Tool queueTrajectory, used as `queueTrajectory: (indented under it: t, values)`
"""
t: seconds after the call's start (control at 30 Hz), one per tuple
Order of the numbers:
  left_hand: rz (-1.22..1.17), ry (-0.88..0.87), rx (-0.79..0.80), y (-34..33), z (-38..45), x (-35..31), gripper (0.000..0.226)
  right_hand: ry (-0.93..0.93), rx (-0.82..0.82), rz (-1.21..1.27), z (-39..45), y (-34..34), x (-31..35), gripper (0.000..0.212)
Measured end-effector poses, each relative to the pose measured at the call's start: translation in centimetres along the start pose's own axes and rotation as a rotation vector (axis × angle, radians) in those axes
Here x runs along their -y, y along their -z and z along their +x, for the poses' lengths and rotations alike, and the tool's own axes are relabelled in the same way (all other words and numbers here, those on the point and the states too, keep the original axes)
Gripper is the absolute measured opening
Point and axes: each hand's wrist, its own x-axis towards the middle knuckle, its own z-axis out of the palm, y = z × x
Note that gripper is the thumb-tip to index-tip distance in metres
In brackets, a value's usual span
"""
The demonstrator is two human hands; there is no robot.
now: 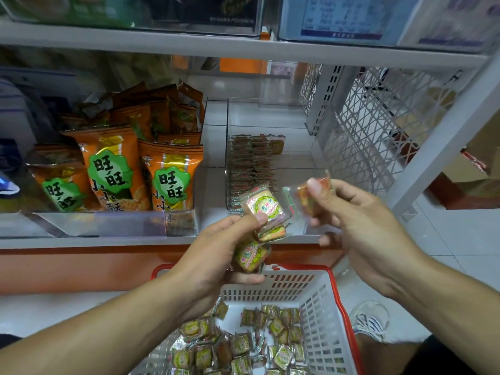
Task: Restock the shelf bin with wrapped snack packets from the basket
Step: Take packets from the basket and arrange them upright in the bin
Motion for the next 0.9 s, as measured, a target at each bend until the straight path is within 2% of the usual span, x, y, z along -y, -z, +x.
queueTrajectory:
  t: [0.07, 0.2, 0.27, 0.33, 0.4, 0.47, 0.53, 0.6, 0.73, 0.8, 0.9]
  values:
    - [0.019, -0.014, 0.016, 0.0, -0.1, 0.0, 0.065, 0.134, -0.005, 0.012, 0.0, 0.3, 0.2, 0.034]
    - [0.067, -0.045, 0.036, -0.2, -0.4, 0.1, 0.062, 0.359, 0.159, -0.250, -0.4, -0.2, -0.2, 0.035]
    - [0.068, -0.068, 0.030, -0.2, -0.4, 0.1, 0.051, 0.432, 0.190, -0.301, -0.5, -0.4, -0.5, 0.030]
    - [0.089, -0.090, 0.035, 0.0, -0.3, 0.0, 0.030, 0.480, 0.183, -0.321, -0.7, -0.6, -0.6, 0.029]
    - [0.119, -0.112, 0.052, 0.0, -0.3, -0.2, 0.020, 0.442, 0.203, -0.256, -0.7, -0.7, -0.7, 0.041]
    - [0.133, -0.121, 0.047, 0.1, -0.2, -0.3, 0.022, 0.366, 0.205, -0.126, -0.5, -0.8, -0.8, 0.053]
    - [0.151, -0.127, 0.029, 0.2, -0.2, -0.3, 0.031, 0.283, 0.163, -0.096, -0.2, -0.7, -1.0, 0.060]
    - [0.187, -0.133, 0.012, 0.3, -0.2, -0.4, 0.039, 0.163, 0.195, -0.123, 0.0, -0.4, -1.0, 0.055]
    - [0.237, -0.141, 0.000, 0.7, -0.2, -0.6, 0.046, -0.058, 0.387, -0.087, -0.1, -0.5, -0.8, 0.030]
    - [0.246, -0.152, -0.018, 0.7, -0.2, -0.5, 0.051, -0.115, 0.397, -0.063, -0.2, -0.7, -0.9, 0.030]
    - [0.233, -0.176, -0.024, 0.6, -0.3, -0.3, 0.043, -0.195, 0.358, 0.136, -0.3, -1.1, -1.3, 0.033]
